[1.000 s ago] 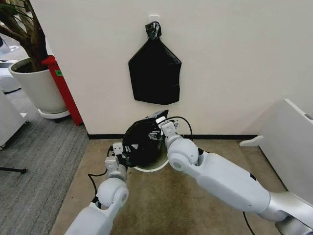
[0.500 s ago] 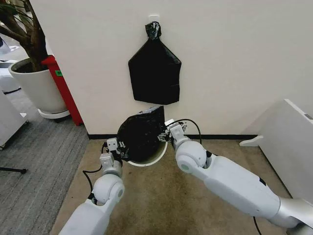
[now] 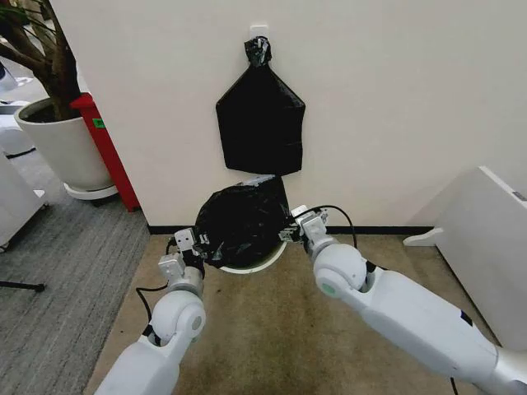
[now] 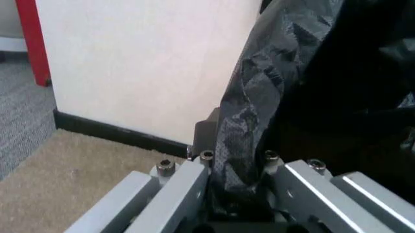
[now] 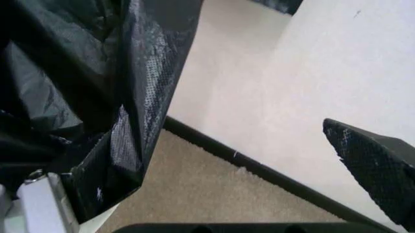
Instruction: Place the garbage bag over the trash bin.
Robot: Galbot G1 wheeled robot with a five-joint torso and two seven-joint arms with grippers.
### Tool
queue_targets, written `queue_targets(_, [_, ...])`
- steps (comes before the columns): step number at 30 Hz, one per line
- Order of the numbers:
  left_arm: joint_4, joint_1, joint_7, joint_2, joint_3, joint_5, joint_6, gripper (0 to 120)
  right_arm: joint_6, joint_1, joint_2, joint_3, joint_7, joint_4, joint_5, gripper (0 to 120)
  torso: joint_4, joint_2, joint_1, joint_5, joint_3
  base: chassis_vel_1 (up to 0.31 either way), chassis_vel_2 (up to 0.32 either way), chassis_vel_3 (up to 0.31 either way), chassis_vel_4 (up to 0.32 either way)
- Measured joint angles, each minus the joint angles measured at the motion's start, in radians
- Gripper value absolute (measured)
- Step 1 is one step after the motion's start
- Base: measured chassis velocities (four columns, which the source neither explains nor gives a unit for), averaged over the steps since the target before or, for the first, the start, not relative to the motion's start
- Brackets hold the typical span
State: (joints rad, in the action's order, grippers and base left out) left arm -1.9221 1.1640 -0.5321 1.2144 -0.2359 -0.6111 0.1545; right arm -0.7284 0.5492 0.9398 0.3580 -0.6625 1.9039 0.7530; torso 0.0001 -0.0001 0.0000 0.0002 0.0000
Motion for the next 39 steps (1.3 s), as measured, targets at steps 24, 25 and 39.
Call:
queue_targets(24, [0.067,0.027,0.001,0.008,-0.003,0.096,-0.032,1,0.033,0.001,0.029,-0.023,-0.026,0.024,0.240,100,0.0005,0.000,0.000,0.0003,0.000,0.000,0.000,0.000,0.000])
queue_targets(25, [0.067,0.026,0.005,0.013,0.008,0.097,-0.030,1,0.037,-0.004,0.042,-0.016,-0.022,0.023,0.241,100,0.0004,0.000,0.000,-0.0027,0.000,0.000,0.000,0.000,0.000])
queue_targets(39, [0.016,0.020,0.009,0.014,-0.005,0.059,-0.032,1,0.031,-0.007,0.039,-0.005,0.037,0.006,0.162,100,-0.0002,0.000,0.000,-0.0001,0.000,0.000,0.000,0.000,0.000])
